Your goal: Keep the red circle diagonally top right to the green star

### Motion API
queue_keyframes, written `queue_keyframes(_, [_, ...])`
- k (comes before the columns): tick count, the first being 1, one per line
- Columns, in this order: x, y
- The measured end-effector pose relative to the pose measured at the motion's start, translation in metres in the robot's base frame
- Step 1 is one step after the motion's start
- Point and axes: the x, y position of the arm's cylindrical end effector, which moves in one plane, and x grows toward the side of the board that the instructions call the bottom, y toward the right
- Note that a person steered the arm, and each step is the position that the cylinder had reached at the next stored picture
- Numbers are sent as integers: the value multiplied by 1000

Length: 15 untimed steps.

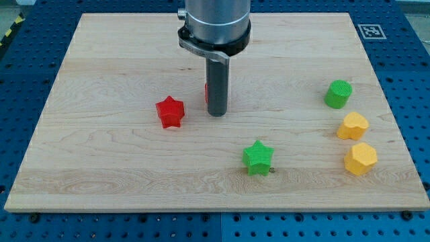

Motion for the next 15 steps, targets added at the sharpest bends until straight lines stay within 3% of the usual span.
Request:
queue_keyframes(2, [-36,-4])
queue_keyframes(4, [-60,-69])
queue_keyframes(6, [-66,-65])
queue_keyframes(12, [-99,141])
queue_keyframes(15, [-103,149])
